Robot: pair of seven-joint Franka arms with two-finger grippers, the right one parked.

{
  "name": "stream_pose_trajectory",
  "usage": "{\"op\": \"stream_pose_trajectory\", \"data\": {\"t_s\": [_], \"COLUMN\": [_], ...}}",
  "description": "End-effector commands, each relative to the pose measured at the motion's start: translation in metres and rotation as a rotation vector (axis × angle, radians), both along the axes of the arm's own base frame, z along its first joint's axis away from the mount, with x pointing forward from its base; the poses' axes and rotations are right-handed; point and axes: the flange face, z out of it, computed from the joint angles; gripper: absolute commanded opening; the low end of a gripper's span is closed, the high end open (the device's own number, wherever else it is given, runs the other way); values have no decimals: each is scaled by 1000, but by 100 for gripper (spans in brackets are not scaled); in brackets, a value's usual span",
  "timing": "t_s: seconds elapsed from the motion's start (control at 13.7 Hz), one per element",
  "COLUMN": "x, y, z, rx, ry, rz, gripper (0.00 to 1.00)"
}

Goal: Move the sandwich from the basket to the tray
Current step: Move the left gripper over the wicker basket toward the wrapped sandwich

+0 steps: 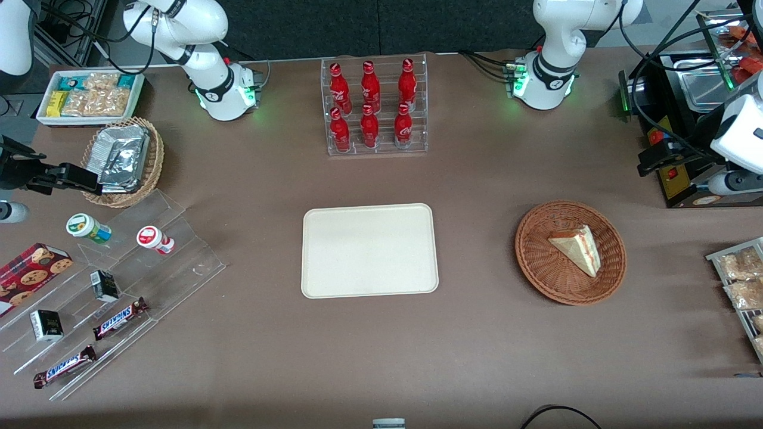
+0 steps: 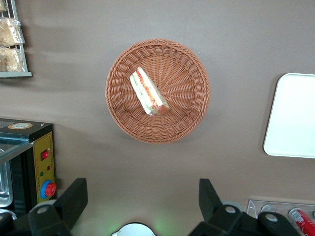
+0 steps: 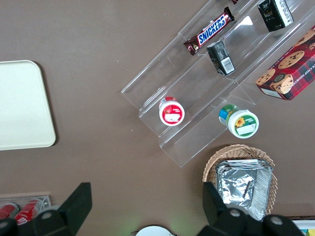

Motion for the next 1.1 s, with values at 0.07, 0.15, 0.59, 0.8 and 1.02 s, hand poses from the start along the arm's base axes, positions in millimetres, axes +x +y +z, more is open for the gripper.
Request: {"op": "stream_pose_trajectory", "data": {"t_s": [0.07,0.15,0.59,0.8,1.02], "x": [-3,0,26,26,8], "y": [-7,-8,18,20,20], "z": [3,-2,-131,-181,-236], "rx": [-15,-8,58,80,73], "ry": [4,10,78,30,-52], "rz": [-21,-21,206,443,657], "gripper": [100,100,100,100,100]}}
